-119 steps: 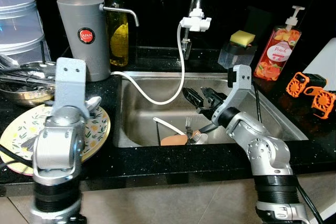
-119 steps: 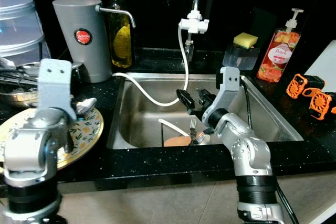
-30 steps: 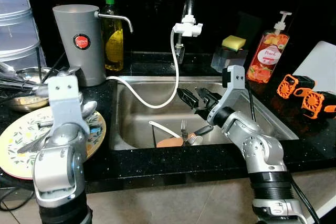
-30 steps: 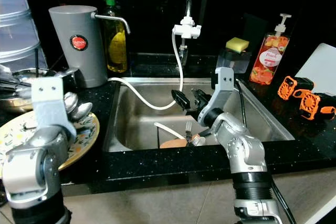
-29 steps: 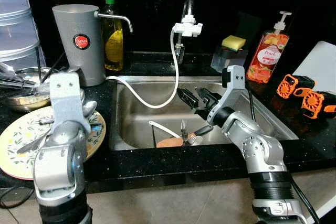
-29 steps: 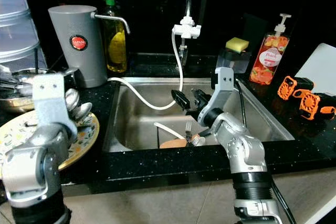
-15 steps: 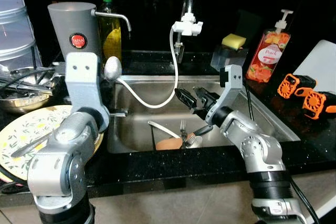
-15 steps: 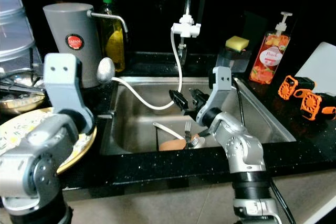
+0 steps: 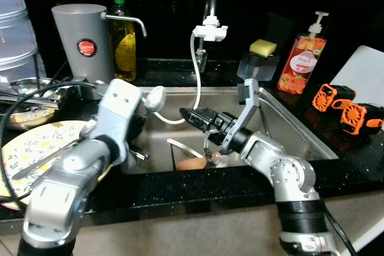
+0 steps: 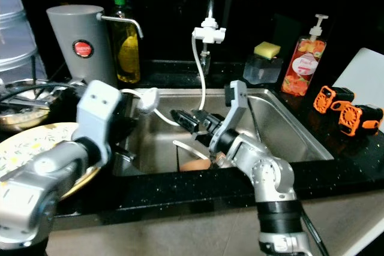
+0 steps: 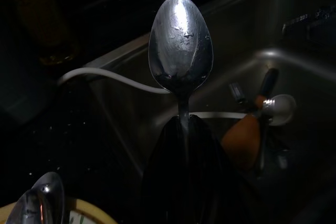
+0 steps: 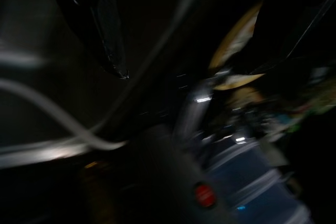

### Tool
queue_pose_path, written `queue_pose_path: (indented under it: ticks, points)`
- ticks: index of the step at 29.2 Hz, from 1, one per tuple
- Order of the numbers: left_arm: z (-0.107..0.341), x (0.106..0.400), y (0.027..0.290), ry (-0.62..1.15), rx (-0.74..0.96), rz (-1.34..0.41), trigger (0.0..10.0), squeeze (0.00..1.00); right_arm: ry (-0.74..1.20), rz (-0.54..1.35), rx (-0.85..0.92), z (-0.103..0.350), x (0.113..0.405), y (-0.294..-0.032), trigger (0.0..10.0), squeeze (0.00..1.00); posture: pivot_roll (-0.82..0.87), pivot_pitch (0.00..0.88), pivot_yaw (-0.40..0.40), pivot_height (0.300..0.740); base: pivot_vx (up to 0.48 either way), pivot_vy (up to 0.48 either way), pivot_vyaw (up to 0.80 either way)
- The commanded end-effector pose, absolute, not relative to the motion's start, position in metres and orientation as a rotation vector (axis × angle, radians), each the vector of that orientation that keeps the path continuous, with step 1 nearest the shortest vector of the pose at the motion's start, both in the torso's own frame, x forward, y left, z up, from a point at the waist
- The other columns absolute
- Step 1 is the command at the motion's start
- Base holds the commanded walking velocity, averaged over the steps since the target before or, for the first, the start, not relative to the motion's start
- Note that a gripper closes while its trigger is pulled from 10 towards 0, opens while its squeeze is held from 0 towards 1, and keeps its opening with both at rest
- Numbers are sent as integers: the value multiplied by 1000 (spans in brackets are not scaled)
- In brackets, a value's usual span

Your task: Kitchen organization

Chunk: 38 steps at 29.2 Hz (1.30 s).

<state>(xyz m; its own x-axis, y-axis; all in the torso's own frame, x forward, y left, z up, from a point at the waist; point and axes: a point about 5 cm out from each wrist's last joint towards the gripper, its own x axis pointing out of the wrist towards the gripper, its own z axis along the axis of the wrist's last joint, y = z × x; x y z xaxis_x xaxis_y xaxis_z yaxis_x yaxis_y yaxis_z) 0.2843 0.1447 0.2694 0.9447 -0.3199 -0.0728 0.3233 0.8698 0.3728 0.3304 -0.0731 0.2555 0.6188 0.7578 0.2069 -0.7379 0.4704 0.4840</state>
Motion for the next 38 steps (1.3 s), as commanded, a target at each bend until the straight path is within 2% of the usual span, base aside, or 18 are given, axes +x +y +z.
queue_pose_path:
  ticks: [1,10,23,24,25,26,30,31,32,33,38]
  points:
    - [274,287,136,-32,428,-372,10000,0,73,899,636,252,333,-76,10000,0,161,64,-77,740,0,0,0]
    - [279,286,115,-90,456,-542,10000,0,109,851,730,252,341,-71,10000,0,145,60,-65,740,0,0,0]
    - [267,290,113,-61,429,-575,10000,0,30,770,770,268,352,-86,10000,0,142,58,-65,740,0,0,0]
    - [266,290,112,-57,422,-582,10000,0,22,774,771,271,352,-85,8314,0,141,58,-68,740,0,0,0]
    - [266,290,112,-56,418,-588,10000,0,17,781,773,272,351,-84,4588,0,141,57,-70,740,0,0,0]
    - [266,291,112,-56,413,-590,10000,0,13,793,774,274,350,-83,3216,0,140,58,-70,740,0,0,0]
    - [266,292,112,-58,410,-591,10000,0,11,806,774,276,349,-81,3216,0,140,58,-70,740,0,0,0]
    - [267,292,112,-62,404,-591,10000,0,14,818,773,276,347,-79,1333,0,138,57,-71,740,0,0,0]
    - [267,293,112,-66,401,-591,10000,0,18,828,771,275,346,-78,1490,0,139,57,-72,740,0,0,0]
    - [268,293,112,-68,399,-592,10000,0,20,836,767,275,345,-76,78,0,139,57,-72,740,0,0,0]
    - [269,293,110,-74,396,-602,10000,0,23,844,764,274,344,-75,0,0,137,57,-72,740,0,0,0]
